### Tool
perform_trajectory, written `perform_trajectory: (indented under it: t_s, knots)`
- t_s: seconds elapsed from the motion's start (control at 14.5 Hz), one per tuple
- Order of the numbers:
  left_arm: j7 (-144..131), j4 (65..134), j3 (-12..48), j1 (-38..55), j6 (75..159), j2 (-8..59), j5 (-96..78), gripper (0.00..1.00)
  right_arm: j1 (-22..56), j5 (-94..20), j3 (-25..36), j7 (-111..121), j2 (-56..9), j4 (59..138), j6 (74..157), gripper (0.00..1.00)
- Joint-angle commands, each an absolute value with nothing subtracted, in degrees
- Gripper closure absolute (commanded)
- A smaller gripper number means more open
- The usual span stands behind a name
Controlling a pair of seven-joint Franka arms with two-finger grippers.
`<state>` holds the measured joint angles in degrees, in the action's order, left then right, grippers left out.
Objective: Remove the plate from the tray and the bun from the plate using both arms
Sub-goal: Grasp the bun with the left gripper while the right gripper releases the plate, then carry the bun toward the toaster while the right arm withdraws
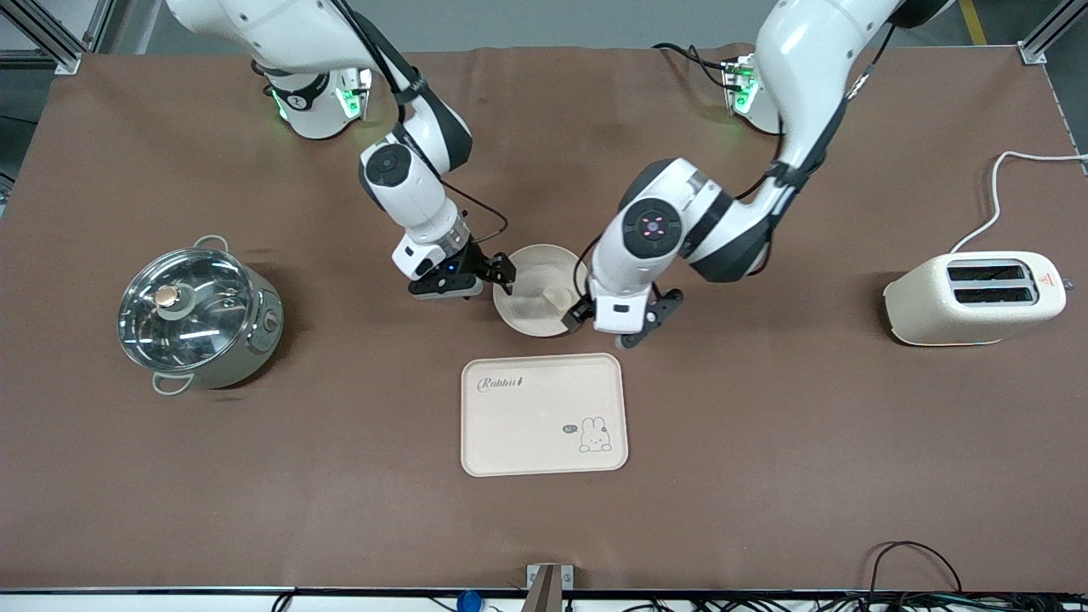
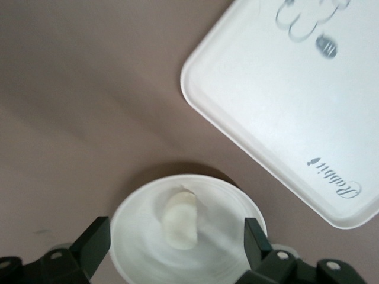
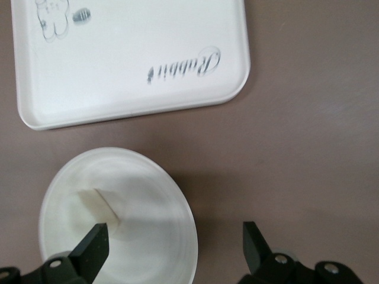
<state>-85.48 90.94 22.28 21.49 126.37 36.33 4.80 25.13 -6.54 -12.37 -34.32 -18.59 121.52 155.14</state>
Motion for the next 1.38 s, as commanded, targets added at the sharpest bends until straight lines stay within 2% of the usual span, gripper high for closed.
perform_trajectory:
  t_s: [0.0,0.14,0.41,0.48,0.76,0.9,1.03,1.17,1.31]
  knots:
    - [-91.74,90.00,22.15,24.42,128.49,40.24,9.30,0.02,21.72,-5.89,-12.39,-35.25,-9.96,118.48,142.41,0.00]
    - [-96.57,90.00,22.15,26.09,130.68,42.53,12.29,0.03,19.69,-5.80,-12.48,-34.72,-5.91,118.48,141.16,0.00]
    - [-100.89,90.96,22.06,27.86,132.28,44.12,13.89,0.05,19.69,-5.45,-12.48,-34.72,-5.10,118.30,140.80,0.00]
    - [-100.90,90.97,21.97,27.95,132.36,44.47,14.15,0.09,19.69,-4.93,-12.48,-34.72,-5.27,118.30,140.89,0.00]
    - [-101.16,91.05,21.97,28.30,132.36,45.61,14.68,0.38,18.64,-4.57,-12.39,-32.27,-4.75,118.39,140.02,0.00]
    - [-101.16,90.88,21.97,28.21,132.36,45.53,14.68,0.56,15.75,-4.57,-12.39,-29.28,-1.77,117.60,133.63,0.00]
    - [-101.16,90.70,21.97,27.78,131.75,44.65,14.59,0.72,11.36,-4.57,-12.39,-24.46,1.39,114.54,123.63,0.00]
    - [-101.16,90.53,21.97,26.72,129.48,42.20,14.59,0.80,6.35,-4.57,-12.39,-18.75,2.20,108.58,112.91,0.00]
    - [-100.46,89.74,21.97,23.66,123.86,38.69,14.76,0.79,1.78,-4.57,-12.30,-14.09,2.20,102.34,104.28,0.00]
